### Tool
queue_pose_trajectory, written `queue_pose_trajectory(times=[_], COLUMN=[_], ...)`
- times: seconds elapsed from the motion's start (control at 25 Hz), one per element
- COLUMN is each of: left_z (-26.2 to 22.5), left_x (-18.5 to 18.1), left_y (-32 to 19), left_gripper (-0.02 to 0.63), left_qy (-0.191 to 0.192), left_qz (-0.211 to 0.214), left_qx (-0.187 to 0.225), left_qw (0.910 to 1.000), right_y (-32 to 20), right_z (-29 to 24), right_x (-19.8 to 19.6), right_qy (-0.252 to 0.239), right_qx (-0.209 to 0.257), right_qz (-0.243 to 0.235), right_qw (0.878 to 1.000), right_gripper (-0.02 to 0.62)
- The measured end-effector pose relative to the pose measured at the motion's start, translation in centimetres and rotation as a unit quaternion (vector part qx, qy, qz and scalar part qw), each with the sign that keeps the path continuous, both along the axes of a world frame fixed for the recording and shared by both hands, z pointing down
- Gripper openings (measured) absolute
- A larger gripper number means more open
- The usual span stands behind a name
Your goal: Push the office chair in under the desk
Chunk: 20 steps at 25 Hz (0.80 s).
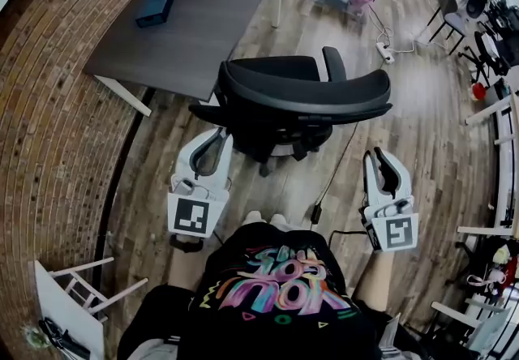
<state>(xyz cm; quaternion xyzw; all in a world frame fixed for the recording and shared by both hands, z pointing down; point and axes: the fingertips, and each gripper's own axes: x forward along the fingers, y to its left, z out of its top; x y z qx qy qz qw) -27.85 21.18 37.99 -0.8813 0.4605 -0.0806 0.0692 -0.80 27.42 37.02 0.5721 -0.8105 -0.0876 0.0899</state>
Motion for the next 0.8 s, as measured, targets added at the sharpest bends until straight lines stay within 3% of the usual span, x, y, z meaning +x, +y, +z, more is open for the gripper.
queue_pose_trajectory(times=[0.2, 0.32, 0.48, 0.64, 0.8], left_z=[1.0, 1.6, 3.0, 1.9, -1.9], left_x=[-0.7, -0.7, -1.0, -1.1, -0.6], left_y=[-0.9, -1.8, -2.9, -3.5, -4.4], left_gripper=[0.091, 0.128, 0.176, 0.204, 0.228], left_qy=[-0.033, -0.095, -0.18, -0.204, -0.203], left_qz=[-0.01, -0.001, 0.004, -0.004, -0.008], left_qx=[-0.008, 0.015, 0.028, 0.051, 0.105], left_qw=[0.9994, 0.9954, 0.9833, 0.9777, 0.9734], right_y=[-1.2, -2.3, -4.1, -5.4, -6.5], right_z=[0.8, 2.2, 3.2, 2.2, -1.1], right_x=[0.8, 2.0, 3.3, 3.5, 2.9], right_qy=[0.036, 0.081, 0.139, 0.194, 0.218], right_qx=[-0.017, -0.038, -0.047, -0.027, 0.022], right_qz=[-0.013, -0.015, -0.022, -0.032, -0.042], right_qw=[0.999, 0.996, 0.989, 0.98, 0.975], right_gripper=[0.115, 0.15, 0.195, 0.231, 0.241])
